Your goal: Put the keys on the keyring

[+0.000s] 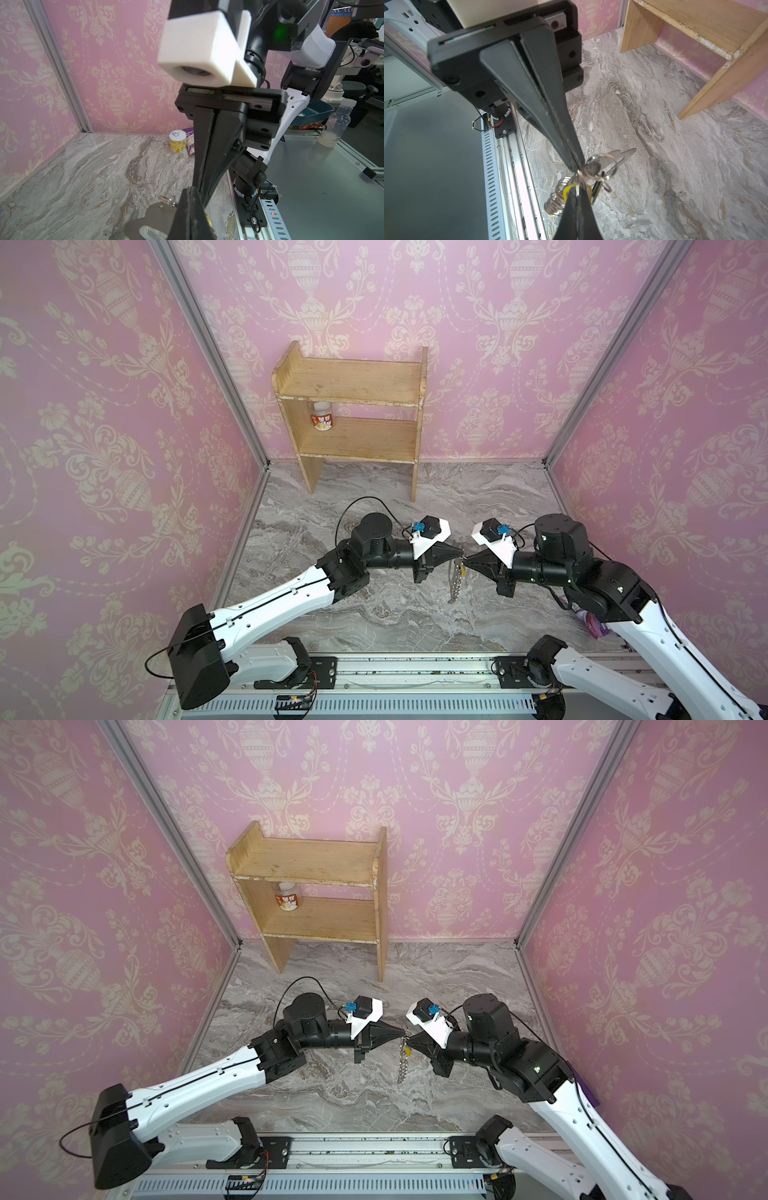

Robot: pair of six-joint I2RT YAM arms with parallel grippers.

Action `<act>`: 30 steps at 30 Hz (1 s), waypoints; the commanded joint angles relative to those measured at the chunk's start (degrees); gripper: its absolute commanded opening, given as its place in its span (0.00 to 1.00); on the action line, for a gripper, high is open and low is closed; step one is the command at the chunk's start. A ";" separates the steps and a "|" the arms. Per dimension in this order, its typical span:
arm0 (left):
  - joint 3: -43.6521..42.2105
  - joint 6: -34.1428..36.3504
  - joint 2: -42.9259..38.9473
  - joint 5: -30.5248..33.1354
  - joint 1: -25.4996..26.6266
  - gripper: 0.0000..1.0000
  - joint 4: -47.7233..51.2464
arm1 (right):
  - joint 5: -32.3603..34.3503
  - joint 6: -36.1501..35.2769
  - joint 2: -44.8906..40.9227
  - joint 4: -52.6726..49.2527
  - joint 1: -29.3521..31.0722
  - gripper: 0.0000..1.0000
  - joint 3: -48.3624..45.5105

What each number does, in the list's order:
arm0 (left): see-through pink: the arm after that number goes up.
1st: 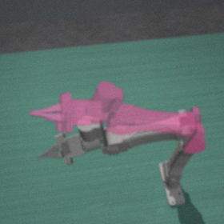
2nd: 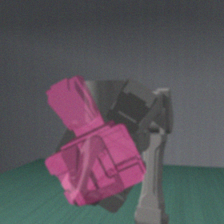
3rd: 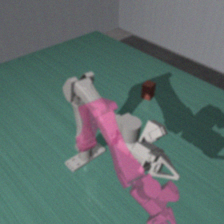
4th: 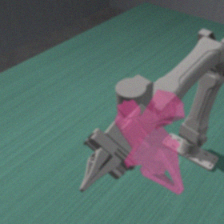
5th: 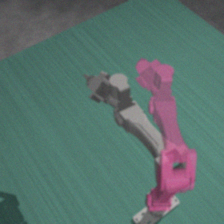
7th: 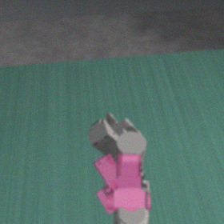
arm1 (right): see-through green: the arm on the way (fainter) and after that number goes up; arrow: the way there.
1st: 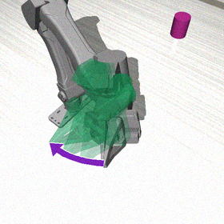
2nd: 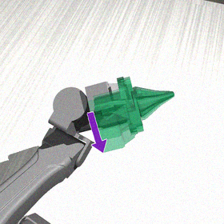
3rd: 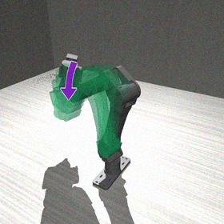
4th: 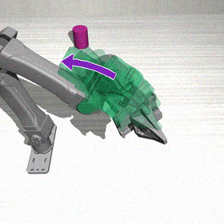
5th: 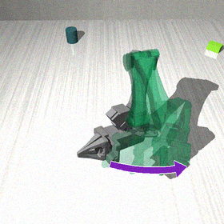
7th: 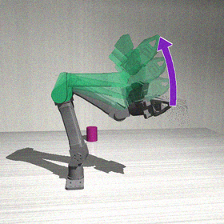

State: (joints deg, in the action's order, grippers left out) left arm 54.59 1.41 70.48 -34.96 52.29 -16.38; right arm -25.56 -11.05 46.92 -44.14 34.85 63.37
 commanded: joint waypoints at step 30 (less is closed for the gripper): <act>-10.43 -7.39 2.28 9.43 0.02 0.00 -23.80 | -4.45 7.62 -0.18 9.53 1.89 0.00 -5.56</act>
State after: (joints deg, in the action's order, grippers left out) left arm 45.34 -5.96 73.67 -29.15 52.29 -39.64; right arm -24.64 -2.96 46.28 -34.33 35.07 57.67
